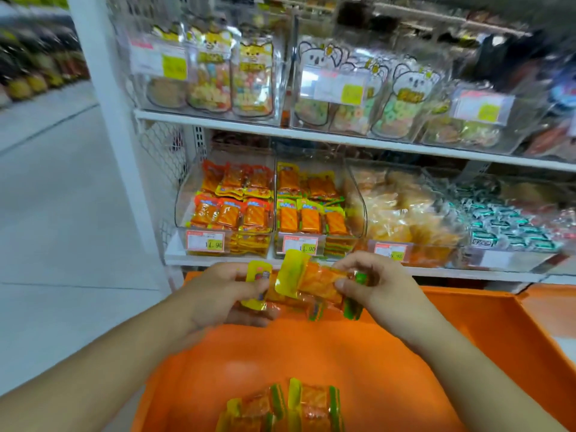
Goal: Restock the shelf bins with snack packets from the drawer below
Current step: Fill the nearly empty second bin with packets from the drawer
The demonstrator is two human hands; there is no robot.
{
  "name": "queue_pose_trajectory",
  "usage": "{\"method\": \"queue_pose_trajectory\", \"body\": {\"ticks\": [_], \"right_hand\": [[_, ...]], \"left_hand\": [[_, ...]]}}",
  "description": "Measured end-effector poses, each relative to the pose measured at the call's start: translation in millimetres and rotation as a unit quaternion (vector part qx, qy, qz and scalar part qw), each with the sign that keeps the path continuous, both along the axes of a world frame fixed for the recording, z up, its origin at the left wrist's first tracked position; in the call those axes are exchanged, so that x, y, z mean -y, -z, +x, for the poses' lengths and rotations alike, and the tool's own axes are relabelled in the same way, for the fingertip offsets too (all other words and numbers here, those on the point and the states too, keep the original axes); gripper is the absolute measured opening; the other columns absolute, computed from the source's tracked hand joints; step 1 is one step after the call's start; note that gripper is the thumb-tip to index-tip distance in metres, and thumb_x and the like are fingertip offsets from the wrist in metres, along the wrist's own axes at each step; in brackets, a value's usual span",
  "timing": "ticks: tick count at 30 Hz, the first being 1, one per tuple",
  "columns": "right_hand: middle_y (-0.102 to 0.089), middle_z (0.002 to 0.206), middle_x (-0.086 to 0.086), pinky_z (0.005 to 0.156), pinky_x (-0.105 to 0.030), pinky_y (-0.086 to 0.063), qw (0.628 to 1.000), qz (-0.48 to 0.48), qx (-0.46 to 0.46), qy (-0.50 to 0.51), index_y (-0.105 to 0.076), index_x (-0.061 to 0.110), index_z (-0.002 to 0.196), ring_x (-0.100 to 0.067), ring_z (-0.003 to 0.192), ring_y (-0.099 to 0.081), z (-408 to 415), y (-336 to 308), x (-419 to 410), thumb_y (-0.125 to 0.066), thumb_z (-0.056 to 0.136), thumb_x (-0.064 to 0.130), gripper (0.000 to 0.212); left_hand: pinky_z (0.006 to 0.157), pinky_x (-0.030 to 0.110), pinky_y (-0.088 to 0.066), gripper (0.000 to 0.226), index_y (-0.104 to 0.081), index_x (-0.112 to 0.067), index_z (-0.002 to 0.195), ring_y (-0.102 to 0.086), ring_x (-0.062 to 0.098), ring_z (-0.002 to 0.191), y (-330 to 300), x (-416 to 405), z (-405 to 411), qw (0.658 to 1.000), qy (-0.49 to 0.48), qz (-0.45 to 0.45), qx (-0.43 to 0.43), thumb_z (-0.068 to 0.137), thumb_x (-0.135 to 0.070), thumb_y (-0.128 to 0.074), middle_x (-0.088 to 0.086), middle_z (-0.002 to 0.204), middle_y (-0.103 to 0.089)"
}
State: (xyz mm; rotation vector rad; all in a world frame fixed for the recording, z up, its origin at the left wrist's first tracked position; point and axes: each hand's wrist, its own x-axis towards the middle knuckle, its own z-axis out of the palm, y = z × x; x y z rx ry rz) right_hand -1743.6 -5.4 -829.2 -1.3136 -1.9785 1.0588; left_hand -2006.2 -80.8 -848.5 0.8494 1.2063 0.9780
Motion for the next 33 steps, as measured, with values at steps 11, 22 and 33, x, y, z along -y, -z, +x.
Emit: {"method": "queue_pose_trajectory", "body": {"ticks": [11, 22, 33], "right_hand": [[-0.072, 0.092, 0.02, 0.075, -0.025, -0.053, 0.987, 0.157, -0.032, 0.023, -0.077, 0.037, 0.099, -0.006, 0.088, -0.069, -17.5, -11.6, 18.0, -0.081, 0.089, 0.017, 0.023], [-0.062, 0.132, 0.015, 0.1, -0.037, -0.049, 0.919, 0.346, 0.09, -0.169, -0.073, 0.026, 0.121, -0.011, 0.127, -0.057, -31.3, 13.7, 12.0, -0.072, 0.096, 0.017, 0.027], [-0.06, 0.125, 0.028, 0.1, -0.016, -0.045, 0.988, 0.101, 0.085, -0.078, -0.055, 0.046, 0.131, 0.006, 0.12, -0.055, -34.0, 8.0, 11.9, -0.078, 0.09, 0.033, 0.049]], "left_hand": [[0.055, 0.033, -0.049, 0.029, -0.071, -0.007, 0.12, -0.074, 0.043, 0.089, -15.4, -3.7, 2.1, 0.998, -0.039, -0.003, 0.04, 0.105, -0.02, -0.05, 0.027, 0.107, -0.075], [0.068, 0.038, -0.062, 0.044, -0.071, -0.006, 0.121, -0.075, 0.039, 0.093, -12.5, -25.7, 0.3, 0.987, -0.055, -0.047, 0.145, 0.102, -0.041, -0.053, 0.026, 0.112, -0.074], [0.067, 0.04, -0.054, 0.015, -0.072, -0.004, 0.109, -0.071, 0.03, 0.085, -5.1, -21.8, -0.4, 0.998, 0.027, 0.038, -0.042, 0.095, -0.006, -0.07, 0.017, 0.093, -0.074]]}}
